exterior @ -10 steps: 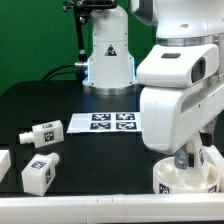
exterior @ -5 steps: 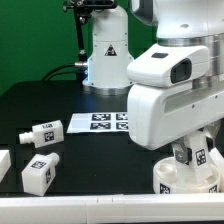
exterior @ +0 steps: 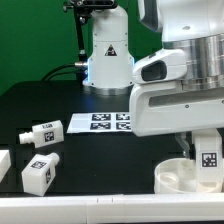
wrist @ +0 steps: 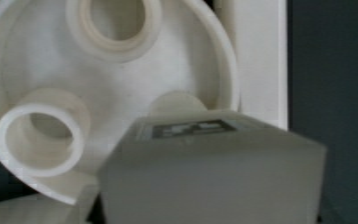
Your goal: Assemble stool
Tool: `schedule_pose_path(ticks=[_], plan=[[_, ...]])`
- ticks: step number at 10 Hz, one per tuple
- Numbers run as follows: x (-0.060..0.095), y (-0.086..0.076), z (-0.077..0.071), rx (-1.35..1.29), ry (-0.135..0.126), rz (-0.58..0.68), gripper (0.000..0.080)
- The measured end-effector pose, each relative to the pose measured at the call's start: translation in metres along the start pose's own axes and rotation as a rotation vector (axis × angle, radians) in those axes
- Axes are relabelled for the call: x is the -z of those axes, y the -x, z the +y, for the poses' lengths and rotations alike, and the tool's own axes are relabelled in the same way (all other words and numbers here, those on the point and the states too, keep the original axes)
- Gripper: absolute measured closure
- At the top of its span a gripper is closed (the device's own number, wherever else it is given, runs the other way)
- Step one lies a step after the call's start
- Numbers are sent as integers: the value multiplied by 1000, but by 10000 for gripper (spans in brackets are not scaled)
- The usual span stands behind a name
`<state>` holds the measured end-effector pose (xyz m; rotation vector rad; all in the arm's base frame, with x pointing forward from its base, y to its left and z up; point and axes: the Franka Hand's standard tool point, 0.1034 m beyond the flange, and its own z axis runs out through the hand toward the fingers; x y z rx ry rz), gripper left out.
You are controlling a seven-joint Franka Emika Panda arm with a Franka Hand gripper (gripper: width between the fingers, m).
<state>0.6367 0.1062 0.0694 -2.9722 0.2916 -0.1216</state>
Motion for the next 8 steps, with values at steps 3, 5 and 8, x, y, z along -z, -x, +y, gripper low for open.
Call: schedule_pose_path(ticks=[3,5,8], plan=[[0,0,0,-207,-15,-5,465],[-1,1,-1,-614,-27,9,465],[-1,3,0,-968,-55,33,465]])
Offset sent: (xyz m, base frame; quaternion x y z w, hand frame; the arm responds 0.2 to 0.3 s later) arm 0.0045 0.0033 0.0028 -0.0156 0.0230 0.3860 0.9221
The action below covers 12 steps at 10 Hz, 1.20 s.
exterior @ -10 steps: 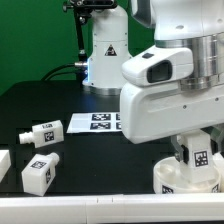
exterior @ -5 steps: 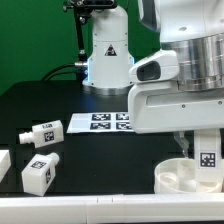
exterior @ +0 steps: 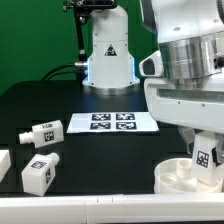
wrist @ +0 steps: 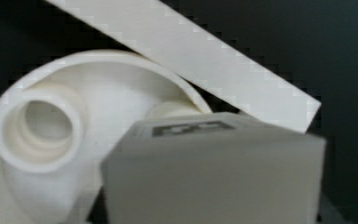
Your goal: Assemble stool
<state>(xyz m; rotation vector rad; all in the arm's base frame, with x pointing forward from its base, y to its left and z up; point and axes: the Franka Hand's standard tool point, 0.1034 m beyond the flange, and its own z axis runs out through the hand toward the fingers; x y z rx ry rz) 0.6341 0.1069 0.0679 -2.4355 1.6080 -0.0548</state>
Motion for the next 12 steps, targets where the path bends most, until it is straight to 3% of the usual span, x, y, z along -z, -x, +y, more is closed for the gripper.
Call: schedule_pose_path(ticks=[1,2,3,4,5,6,9,12], plan=[[0,0,0,10,0,-2,393],[0,0,1,81,5,-6,393],[4,-1,2,209,32,-29,258],[15,-3,-3,381,37,-48,258],[25,2,-7,537,52,-68,169],[31,10,-10,658,64,-84,156],[28,7,-9,869,55,-89,150],[30,14,-11,1382,83,-96,150]])
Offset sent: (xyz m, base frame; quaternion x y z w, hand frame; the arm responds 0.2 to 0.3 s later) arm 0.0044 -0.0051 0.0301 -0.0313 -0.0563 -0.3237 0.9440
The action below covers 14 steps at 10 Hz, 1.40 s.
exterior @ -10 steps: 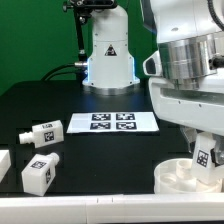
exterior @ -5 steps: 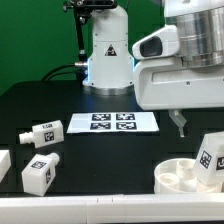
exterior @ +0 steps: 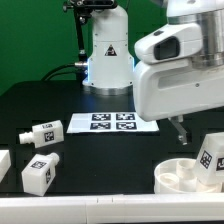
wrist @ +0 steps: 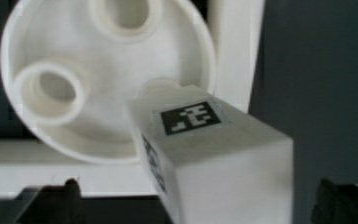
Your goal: Assemble stool
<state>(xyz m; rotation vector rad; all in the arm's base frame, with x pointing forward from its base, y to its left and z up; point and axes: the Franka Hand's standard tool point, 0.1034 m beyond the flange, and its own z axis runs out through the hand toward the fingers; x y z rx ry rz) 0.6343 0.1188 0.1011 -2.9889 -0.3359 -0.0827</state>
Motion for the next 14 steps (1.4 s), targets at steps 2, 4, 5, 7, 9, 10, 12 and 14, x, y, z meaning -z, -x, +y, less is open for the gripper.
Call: schedule_pose_path(ticks=[2,4,5,7,9,10,12,14], plan=[[-1,0,-3,174,27,-8,150],[-1,0,0,315,30,-11,150],[-1,0,0,352,31,-12,150],[-3,-4,-1,747,88,-49,150],[-14,0,-5,910,90,-71,150],[-19,1,-4,960,84,-82,150],[-26,-2,-1,1103,89,-96,150],[-26,-1,2,1146,88,-98,162]])
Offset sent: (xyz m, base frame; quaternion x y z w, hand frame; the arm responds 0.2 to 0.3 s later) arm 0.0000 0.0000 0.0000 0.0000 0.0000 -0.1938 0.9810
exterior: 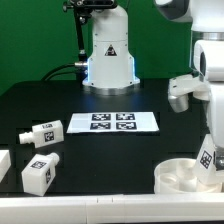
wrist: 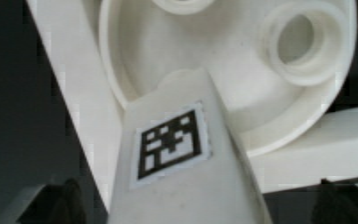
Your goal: Assemble stool
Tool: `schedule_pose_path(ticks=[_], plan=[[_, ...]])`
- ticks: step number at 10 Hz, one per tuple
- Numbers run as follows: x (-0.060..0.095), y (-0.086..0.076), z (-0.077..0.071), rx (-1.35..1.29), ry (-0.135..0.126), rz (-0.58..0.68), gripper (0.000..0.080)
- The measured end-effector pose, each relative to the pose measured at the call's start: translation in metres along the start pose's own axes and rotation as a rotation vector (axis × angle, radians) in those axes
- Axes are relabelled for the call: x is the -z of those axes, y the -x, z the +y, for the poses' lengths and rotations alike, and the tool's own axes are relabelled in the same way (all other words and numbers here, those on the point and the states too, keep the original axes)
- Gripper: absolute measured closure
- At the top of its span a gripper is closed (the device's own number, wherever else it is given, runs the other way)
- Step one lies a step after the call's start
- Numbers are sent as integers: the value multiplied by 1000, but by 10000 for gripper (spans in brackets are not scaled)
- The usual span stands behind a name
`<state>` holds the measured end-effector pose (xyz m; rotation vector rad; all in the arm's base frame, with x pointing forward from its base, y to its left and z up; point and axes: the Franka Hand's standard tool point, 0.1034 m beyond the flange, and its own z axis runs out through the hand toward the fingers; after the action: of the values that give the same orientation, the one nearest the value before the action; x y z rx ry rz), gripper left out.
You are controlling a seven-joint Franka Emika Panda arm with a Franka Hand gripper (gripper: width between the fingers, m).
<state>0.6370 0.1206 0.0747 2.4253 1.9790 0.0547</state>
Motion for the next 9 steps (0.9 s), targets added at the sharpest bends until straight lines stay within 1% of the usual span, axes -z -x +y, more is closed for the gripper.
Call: schedule_pose_path(ticks=[1,2,3,5,6,7,8,9], plan=[[0,0,0,-3,-1,0,162],[-1,1,0,-3,-1,-1,335],[-1,1,0,-10,-2,-1,465],[-1,3,1,-151,-3,2,465],[-1,8,4,-309,-5,25,465],[-2,11,6,-498,3,51,465],[-2,14,6,-711,-13,71,465],[1,18,9,-823,-32,80,465]])
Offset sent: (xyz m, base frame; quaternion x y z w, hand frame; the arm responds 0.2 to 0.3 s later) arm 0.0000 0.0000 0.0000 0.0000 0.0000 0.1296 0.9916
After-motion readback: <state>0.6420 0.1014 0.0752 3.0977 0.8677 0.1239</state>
